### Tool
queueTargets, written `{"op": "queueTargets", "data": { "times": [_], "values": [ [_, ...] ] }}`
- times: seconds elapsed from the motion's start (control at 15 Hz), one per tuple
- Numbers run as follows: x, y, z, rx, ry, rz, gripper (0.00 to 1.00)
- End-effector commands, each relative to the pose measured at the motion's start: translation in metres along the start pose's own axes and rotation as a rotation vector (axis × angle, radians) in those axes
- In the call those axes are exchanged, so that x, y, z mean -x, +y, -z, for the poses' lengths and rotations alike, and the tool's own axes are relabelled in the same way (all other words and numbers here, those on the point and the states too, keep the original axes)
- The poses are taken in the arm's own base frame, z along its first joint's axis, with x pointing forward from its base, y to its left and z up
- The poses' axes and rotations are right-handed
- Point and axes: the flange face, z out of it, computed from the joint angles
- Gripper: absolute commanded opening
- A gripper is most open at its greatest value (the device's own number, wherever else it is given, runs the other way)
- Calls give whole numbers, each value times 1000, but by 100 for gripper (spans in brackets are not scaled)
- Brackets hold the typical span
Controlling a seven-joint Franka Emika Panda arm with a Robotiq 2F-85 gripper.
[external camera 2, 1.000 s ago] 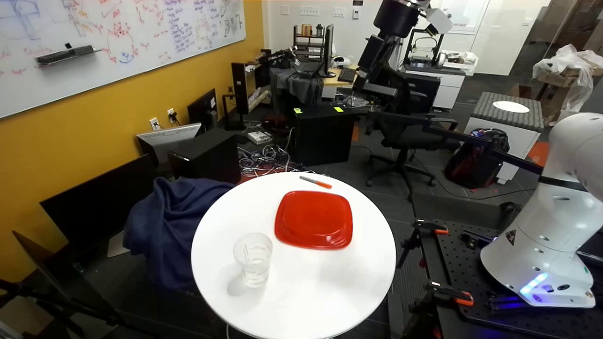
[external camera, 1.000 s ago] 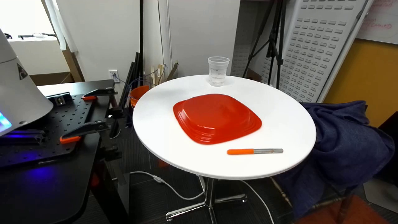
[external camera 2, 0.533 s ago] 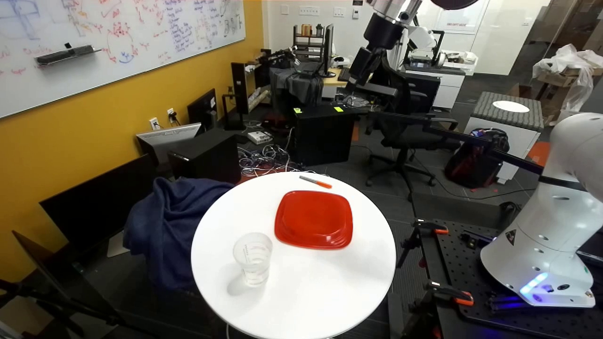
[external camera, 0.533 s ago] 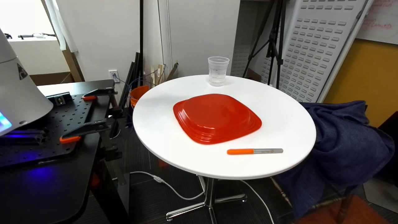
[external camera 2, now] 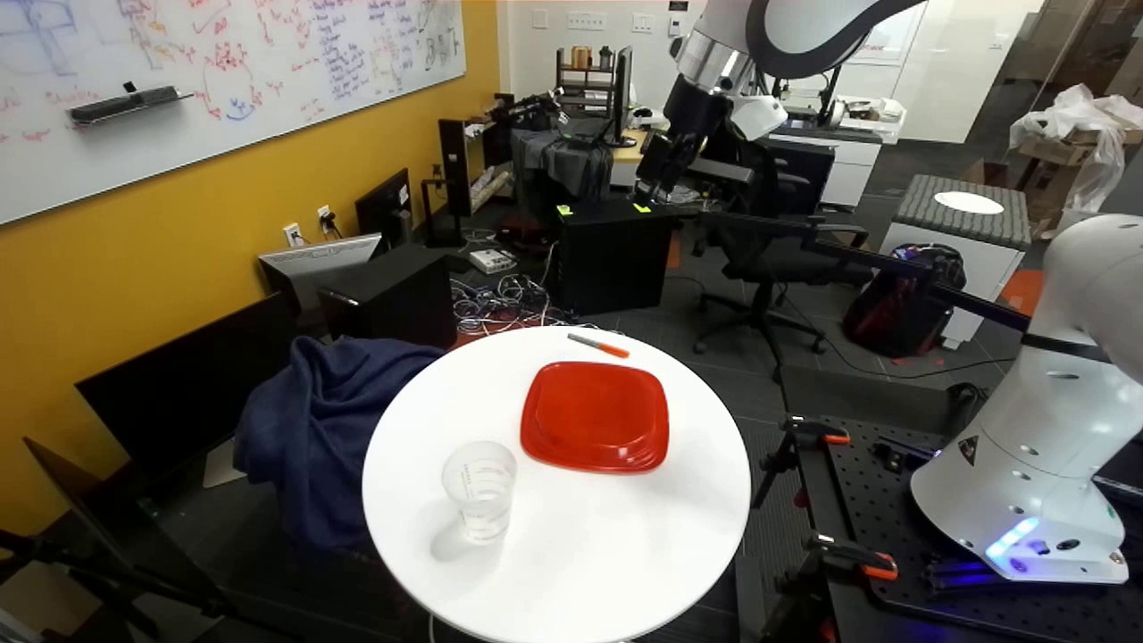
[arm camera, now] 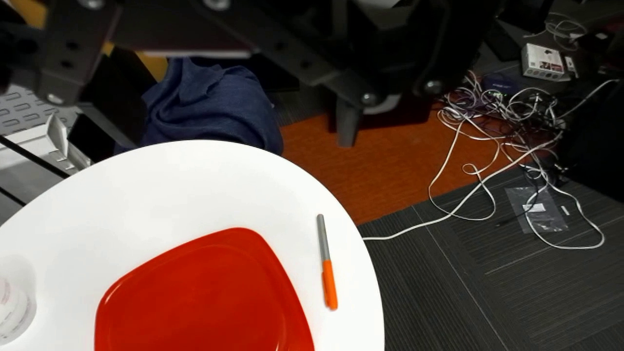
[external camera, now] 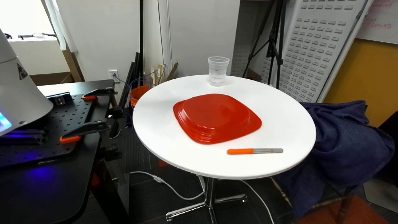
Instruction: Remove the orange pen from the table and put it inside the clear cup
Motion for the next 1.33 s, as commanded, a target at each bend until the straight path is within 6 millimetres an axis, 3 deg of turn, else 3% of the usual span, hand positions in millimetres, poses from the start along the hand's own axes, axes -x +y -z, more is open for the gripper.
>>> {"op": "queueTargets", "data": {
  "times": [0.0, 0.4, 1.0, 1.27],
  "values": [
    [-9, 9, -26, 5, 16, -1, 100],
    [-13, 18, -70, 23, 10, -38, 100],
    [-7, 17, -78, 37, -23, -71, 100],
    [-19, 25, -108, 44, -77, -97, 100]
  ]
}}
